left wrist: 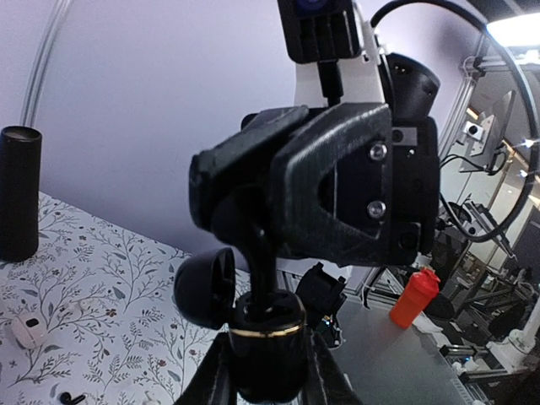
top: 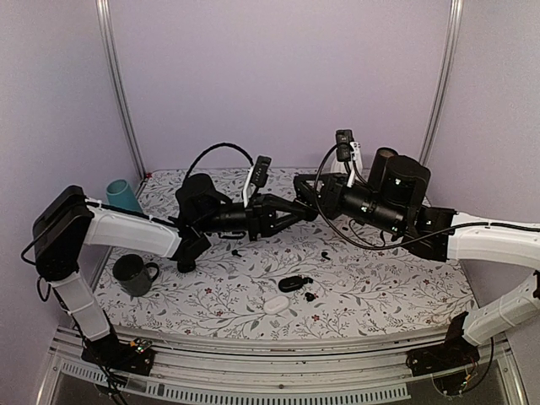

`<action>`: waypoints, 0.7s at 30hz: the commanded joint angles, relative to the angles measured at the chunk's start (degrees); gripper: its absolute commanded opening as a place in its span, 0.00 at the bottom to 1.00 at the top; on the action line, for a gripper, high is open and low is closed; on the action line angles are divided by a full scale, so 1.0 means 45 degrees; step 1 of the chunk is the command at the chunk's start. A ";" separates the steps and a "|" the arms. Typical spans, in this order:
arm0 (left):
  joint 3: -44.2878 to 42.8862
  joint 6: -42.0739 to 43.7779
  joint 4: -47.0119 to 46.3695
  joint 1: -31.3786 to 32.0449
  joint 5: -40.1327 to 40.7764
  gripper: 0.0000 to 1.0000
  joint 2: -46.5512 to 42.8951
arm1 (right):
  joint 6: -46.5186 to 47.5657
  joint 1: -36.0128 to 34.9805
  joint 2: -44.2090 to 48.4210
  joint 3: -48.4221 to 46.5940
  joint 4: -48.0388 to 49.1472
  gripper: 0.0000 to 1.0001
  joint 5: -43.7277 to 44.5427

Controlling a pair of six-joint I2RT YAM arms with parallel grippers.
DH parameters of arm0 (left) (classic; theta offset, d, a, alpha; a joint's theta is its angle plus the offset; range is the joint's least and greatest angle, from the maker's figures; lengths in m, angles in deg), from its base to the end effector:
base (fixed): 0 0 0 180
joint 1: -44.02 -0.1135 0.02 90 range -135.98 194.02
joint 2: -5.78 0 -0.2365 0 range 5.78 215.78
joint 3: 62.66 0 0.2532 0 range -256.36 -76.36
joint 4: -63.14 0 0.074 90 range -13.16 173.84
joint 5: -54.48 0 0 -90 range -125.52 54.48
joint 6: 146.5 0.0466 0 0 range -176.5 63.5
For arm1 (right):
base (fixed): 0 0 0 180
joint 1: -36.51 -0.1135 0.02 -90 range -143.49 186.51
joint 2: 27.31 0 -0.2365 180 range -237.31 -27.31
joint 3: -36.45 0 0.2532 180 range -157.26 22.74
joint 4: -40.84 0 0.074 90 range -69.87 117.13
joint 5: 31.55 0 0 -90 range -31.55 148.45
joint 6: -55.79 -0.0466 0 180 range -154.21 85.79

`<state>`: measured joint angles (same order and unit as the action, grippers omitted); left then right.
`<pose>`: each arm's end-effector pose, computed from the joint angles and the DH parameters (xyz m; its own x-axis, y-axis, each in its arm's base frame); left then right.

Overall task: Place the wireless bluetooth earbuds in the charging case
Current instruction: Insert the left earbud into the left side groove of the charging case.

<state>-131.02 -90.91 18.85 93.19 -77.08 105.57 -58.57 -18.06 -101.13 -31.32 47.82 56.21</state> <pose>0.2266 -0.3096 0.2388 -0.4389 -0.1389 -0.8878 0.8982 -0.0953 -0.4291 0.1878 0.2670 0.3159 -0.3366 0.2378 -0.9111 -0.7662 0.4932 0.4118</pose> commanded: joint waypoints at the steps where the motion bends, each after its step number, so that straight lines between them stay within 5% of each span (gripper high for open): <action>1: -0.0254 0.0565 0.0096 0.0240 0.0223 0.00 -0.0640 | 0.0290 -0.0376 -0.0196 -0.0145 0.0285 0.07 0.0453; 21: 0.0058 0.1507 -0.0252 0.0483 0.1296 0.00 -0.1246 | 0.0411 -0.0808 0.0178 0.0274 0.0315 0.07 0.1493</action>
<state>-130.95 -85.75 20.55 94.34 -73.39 102.70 -57.30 -20.79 -100.85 -31.25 49.59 61.98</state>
